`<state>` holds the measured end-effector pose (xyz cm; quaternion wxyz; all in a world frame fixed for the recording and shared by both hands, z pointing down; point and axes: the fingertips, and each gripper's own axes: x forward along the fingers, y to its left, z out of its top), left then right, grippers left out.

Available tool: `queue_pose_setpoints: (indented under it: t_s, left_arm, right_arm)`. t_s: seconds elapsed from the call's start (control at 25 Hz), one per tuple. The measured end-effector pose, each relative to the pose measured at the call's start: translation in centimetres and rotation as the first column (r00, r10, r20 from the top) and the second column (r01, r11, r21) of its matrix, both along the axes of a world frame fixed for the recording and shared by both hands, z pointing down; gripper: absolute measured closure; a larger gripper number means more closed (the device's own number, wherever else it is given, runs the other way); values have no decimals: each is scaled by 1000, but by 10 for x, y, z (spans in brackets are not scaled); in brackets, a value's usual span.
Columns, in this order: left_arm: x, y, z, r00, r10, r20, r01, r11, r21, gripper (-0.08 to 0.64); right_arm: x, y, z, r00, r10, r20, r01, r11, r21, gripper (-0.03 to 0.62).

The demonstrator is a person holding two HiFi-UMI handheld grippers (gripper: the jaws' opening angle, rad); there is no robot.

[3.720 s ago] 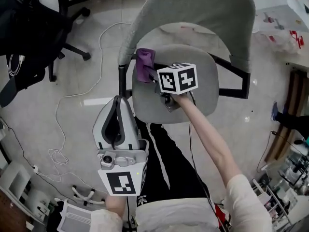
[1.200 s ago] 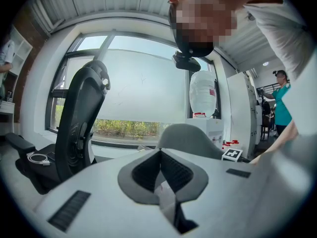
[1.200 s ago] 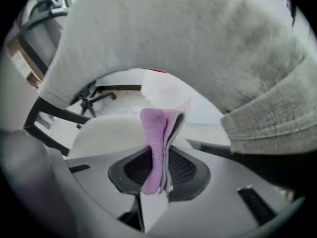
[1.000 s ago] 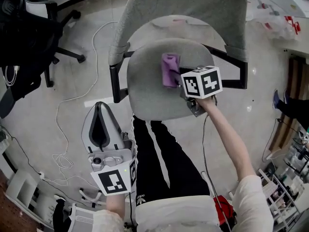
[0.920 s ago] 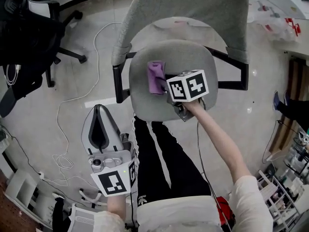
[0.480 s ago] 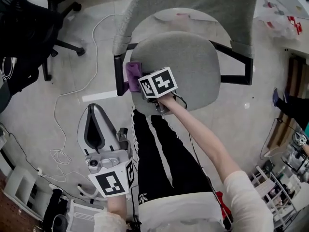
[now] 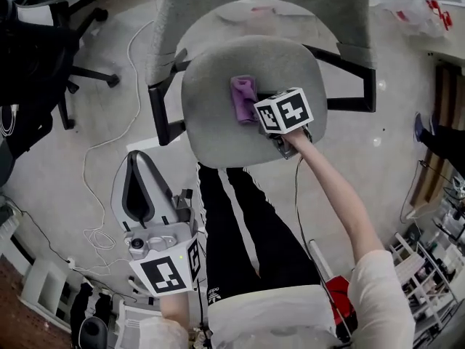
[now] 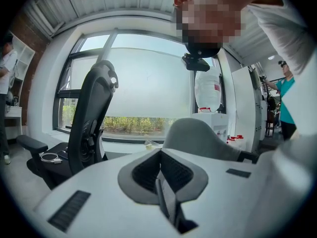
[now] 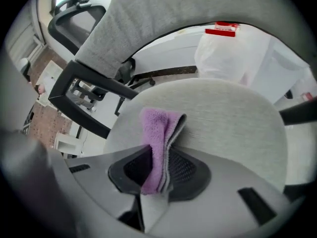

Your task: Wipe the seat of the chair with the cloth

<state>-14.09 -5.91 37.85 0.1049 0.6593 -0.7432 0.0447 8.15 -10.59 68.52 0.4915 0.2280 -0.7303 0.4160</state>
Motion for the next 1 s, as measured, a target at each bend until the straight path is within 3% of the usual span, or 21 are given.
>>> queue_pose_setpoints:
  t_s: [0.2, 0.4, 0.68, 0.84, 1.0]
  left_arm:
    - [25, -14, 4, 998, 58, -7, -58, 998, -9, 548]
    - [44, -27, 3, 993, 120, -2, -120, 993, -9, 548]
    - [57, -36, -6, 987, 159, 20, -159, 987, -2, 548]
    - [55, -34, -5, 987, 160, 21, -160, 987, -6, 548]
    - [52, -30, -4, 987, 157, 21, -156, 988, -11, 548]
  right_arm:
    - [83, -31, -5, 992, 36, -120, -28, 997, 69, 502]
    - [147, -48, -8, 963, 75, -259, -43, 991, 125, 502]
    - [192, -60, -18, 913, 166, -372, -99, 976, 192, 502]
    - [207, -66, -22, 870, 128, -476, -15, 972, 234, 502]
    - [207, -71, -18, 859, 136, -494, -8, 967, 254, 502]
